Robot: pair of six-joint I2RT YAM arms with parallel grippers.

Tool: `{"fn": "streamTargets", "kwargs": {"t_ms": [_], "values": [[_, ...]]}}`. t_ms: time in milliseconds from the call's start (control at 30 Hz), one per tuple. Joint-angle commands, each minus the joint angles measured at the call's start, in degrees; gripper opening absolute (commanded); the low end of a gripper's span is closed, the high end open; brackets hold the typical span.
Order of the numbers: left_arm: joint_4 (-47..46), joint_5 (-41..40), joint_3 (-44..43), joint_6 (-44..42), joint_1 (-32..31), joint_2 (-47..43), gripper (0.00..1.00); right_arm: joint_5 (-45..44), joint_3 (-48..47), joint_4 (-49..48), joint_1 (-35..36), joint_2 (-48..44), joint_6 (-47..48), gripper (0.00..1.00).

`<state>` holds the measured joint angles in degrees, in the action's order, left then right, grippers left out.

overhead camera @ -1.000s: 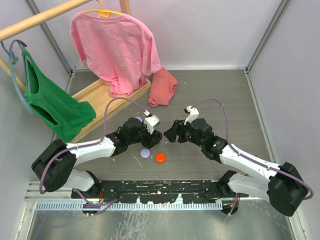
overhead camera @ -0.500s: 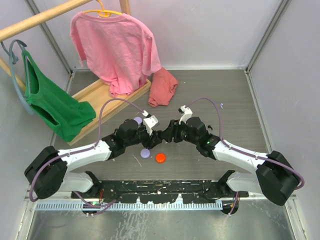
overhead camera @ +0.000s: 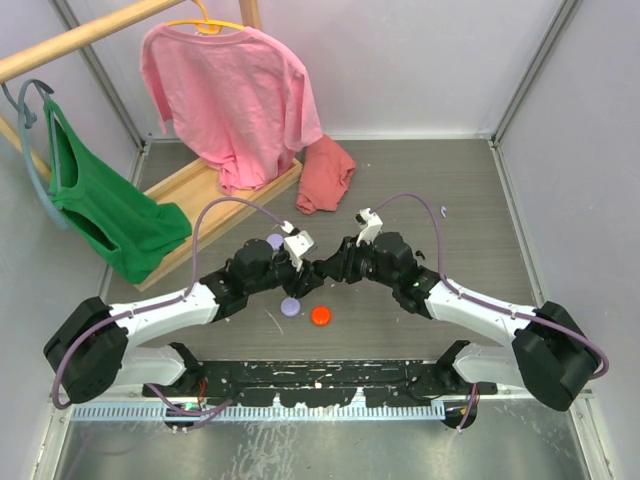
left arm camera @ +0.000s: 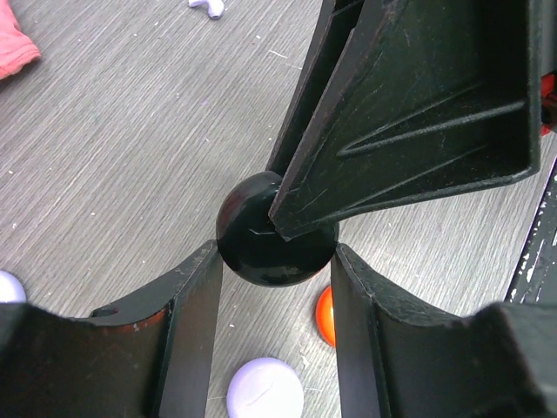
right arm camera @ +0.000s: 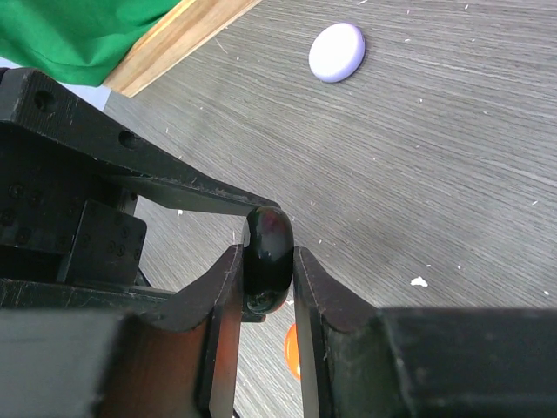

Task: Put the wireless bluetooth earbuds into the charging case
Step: Pick up the charging case at the center of the board.

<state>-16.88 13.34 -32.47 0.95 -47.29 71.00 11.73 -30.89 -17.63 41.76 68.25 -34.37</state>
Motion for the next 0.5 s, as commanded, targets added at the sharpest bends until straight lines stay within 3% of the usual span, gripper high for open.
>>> {"fn": "streamTargets", "kwargs": {"t_ms": [0, 267, 467], "values": [[-4.47, 2.37, 0.24, 0.95, -0.5, -2.79, 0.47, 1.48, -2.69, -2.27, -0.44, -2.22, 1.51, 0.1], [-6.17, 4.09, 1.83, 2.15, -0.2, -6.02, 0.68, 5.43, -4.55, 2.36, -1.89, -5.65, 6.57, 0.03], [-10.25, 10.39, 3.91, 5.02, 2.14, -8.17, 0.69, 10.02, -7.64, 8.37, -3.21, -8.18, 12.09, 0.03]]}}
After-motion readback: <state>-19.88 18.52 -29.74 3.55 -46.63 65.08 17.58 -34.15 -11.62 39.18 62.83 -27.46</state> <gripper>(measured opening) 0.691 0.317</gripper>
